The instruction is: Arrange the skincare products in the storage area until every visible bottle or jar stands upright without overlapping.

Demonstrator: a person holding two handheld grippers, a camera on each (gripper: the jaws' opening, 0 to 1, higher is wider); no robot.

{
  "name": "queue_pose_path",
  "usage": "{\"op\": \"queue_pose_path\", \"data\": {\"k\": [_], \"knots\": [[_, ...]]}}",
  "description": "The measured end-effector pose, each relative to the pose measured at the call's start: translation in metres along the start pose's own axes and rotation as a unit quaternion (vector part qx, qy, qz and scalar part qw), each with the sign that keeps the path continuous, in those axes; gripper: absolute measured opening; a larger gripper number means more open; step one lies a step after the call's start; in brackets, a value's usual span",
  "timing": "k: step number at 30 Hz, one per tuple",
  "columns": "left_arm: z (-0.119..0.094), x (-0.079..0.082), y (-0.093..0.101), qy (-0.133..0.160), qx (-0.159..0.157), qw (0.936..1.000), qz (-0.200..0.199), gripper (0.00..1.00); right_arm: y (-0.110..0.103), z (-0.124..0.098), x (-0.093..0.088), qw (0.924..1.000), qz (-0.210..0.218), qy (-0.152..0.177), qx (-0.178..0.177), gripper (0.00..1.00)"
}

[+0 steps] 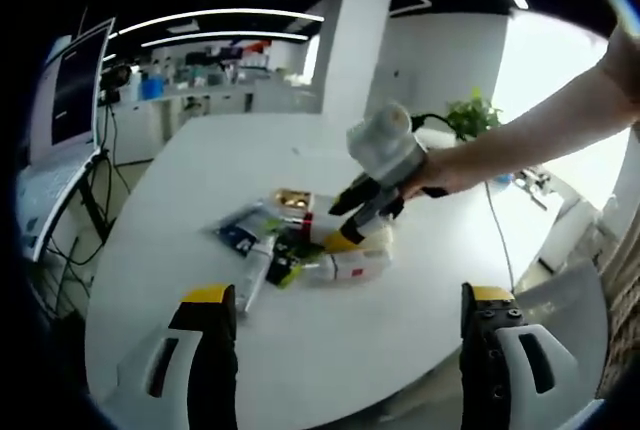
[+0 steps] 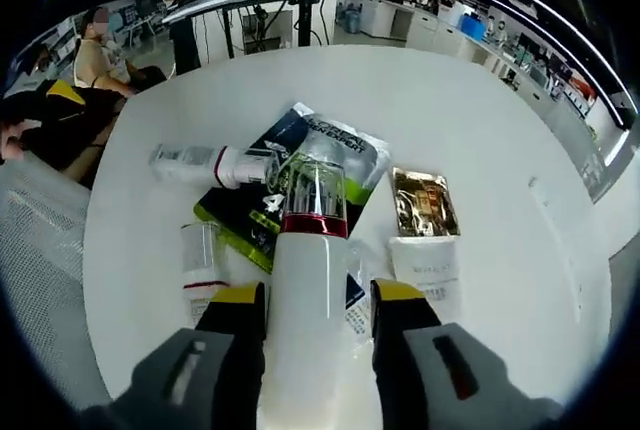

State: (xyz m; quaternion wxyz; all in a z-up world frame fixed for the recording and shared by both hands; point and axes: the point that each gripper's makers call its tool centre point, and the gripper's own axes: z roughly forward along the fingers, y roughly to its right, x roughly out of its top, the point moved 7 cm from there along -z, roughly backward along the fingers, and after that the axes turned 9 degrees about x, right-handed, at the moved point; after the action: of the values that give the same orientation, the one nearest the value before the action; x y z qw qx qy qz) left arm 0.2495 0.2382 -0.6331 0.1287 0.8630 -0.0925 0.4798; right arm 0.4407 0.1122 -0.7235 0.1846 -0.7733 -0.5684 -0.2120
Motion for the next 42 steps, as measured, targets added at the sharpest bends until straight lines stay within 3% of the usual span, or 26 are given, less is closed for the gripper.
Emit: {"op": "queue_pose_path", "data": {"k": [9, 30, 35, 42], "knots": [[0.003, -0.002, -0.002, -0.002, -0.001, 1.0, -0.005, 0.91, -0.002, 0.004, 0.006, 0.999, 0.002, -0.04, 0.021, 0.33], [0.001, -0.001, -0.003, -0.007, -0.002, 0.9998, -0.018, 0.9, -0.004, 0.002, 0.004, 0.9996, -0.006, -0.026, 0.001, 0.29], [0.0, 0.001, -0.005, -0.004, 0.0, 0.9995, -0.03, 0.89, -0.009, -0.005, 0.003, 0.9999, 0.01, 0.001, 0.003, 0.29], [0.0, 0.008, -0.007, -0.003, 0.002, 0.9996, -0.03, 0.9, -0.01, -0.028, -0.002, 0.9967, 0.042, 0.069, -0.008, 0.28]]}}
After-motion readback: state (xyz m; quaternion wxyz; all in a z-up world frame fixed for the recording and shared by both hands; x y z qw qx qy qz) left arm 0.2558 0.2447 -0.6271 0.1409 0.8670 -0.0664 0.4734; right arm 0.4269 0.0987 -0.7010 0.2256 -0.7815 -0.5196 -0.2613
